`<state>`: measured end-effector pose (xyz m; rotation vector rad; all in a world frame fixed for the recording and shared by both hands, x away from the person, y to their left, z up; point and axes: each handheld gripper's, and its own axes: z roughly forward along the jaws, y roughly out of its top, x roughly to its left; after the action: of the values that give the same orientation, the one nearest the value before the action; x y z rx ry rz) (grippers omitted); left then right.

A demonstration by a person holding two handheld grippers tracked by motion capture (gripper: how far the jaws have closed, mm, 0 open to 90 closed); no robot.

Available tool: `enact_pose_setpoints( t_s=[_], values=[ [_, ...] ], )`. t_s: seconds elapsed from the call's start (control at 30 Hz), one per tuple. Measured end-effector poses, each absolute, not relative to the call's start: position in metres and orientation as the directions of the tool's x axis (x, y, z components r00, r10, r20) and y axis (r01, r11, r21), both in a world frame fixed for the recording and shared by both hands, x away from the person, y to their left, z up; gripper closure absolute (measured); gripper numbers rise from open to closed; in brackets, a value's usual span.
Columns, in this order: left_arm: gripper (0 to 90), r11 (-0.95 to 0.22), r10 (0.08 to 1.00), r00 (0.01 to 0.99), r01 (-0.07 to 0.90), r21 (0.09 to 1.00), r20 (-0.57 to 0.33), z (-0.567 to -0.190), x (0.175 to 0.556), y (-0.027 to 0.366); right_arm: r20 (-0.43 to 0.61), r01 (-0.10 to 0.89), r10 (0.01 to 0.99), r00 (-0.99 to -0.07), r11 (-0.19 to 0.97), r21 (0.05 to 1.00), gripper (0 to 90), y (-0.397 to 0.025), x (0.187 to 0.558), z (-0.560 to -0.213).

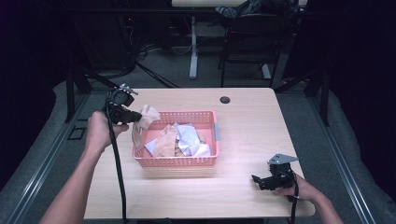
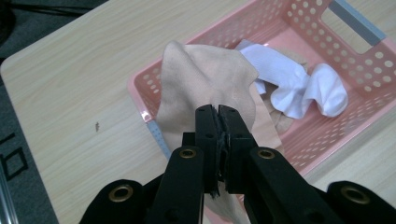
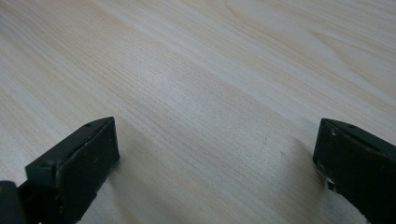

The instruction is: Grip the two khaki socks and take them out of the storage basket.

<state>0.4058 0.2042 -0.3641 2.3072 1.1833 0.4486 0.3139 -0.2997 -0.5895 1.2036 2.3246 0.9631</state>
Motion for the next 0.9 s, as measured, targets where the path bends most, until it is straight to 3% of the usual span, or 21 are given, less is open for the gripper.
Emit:
enact_pose_setpoints(
  t_s=[0.9],
  values=[
    [86.9, -0.386, 0.888, 0.46, 0.713, 0.586, 0.025, -0.364, 0.394, 0.274, 0.002, 0.578, 0.815, -0.579, 0.409, 0.706, 0.0, -0.3, 0.314, -0.589]
  ],
)
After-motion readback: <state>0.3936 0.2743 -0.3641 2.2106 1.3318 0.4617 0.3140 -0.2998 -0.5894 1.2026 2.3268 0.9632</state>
